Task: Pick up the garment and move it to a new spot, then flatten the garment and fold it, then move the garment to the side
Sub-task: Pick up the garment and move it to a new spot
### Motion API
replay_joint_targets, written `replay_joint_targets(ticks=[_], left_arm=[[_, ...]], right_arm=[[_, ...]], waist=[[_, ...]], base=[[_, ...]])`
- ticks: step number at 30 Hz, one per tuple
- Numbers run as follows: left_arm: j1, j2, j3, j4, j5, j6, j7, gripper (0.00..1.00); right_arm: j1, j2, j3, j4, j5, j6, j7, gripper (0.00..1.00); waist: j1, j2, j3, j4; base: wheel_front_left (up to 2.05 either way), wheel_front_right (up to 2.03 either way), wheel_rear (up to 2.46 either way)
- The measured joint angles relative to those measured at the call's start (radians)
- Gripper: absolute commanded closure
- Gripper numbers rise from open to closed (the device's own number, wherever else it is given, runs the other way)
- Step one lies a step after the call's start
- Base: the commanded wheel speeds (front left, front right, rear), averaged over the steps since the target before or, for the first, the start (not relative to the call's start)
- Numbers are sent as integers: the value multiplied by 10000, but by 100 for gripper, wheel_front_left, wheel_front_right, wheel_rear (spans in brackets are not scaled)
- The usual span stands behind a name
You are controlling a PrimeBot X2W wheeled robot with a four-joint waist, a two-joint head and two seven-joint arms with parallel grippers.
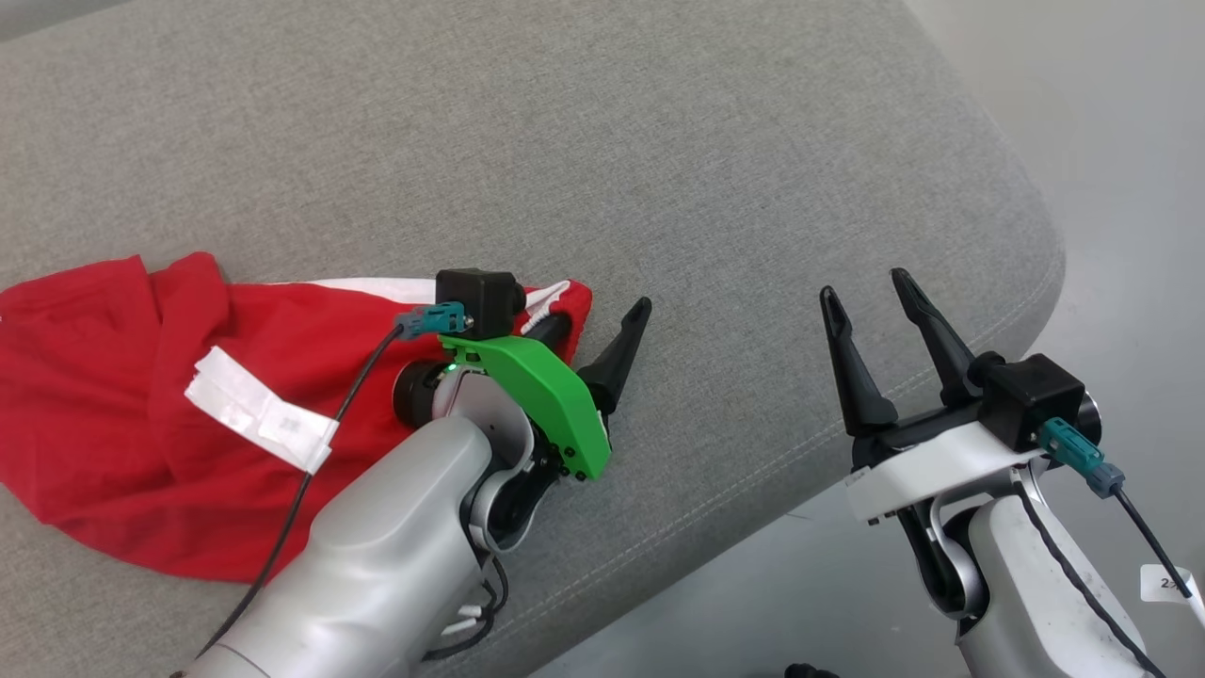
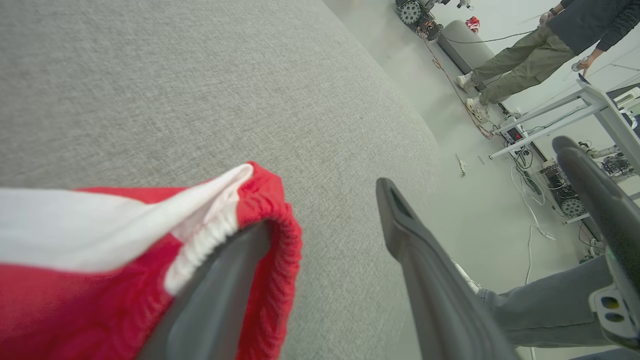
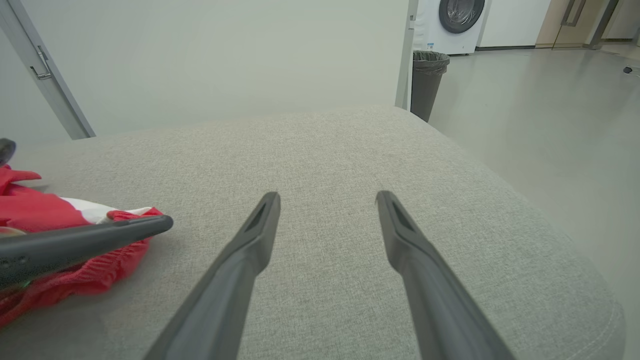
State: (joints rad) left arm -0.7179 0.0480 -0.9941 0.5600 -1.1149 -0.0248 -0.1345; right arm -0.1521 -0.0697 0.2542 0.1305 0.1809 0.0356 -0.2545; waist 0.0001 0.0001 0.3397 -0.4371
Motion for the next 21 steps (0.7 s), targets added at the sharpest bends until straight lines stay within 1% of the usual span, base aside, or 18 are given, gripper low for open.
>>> replay_joint_targets(ticks=[3, 5, 8, 11, 18, 21], left_arm=[[179, 0, -90, -224, -640, -2, 69, 0], [427, 8, -221, -472, -1310, -21, 382, 0], [753, 4, -673, -690, -1831, -23, 874, 0], [811, 2, -888, -802, -1870, 38, 1087, 0], [779, 0, -1200, -589, -1511, 621, 1101, 0], [788, 0, -1323, -604, -1488, 709, 1103, 0]], right_arm=[[-47, -23, -27, 117, -59, 84, 0, 0], [-48, -27, -48, 194, -65, 121, 0, 0], [-47, -48, -111, 295, -88, 169, 0, 0], [-43, -96, -180, 391, -90, 171, 0, 0], [46, -134, -343, 485, -90, 207, 0, 0], [239, -234, -453, 527, -90, 257, 0, 0]], waist=[[0, 0, -131, -118], [0, 0, -240, -116], [-1, 0, -428, -8], [-1, 0, -598, 159], [-1, 0, -934, 634], [-1, 0, -1058, 869]], base=[[0, 0, 0], [0, 0, 0], [0, 0, 0], [0, 0, 0], [0, 0, 0], [0, 0, 0]])
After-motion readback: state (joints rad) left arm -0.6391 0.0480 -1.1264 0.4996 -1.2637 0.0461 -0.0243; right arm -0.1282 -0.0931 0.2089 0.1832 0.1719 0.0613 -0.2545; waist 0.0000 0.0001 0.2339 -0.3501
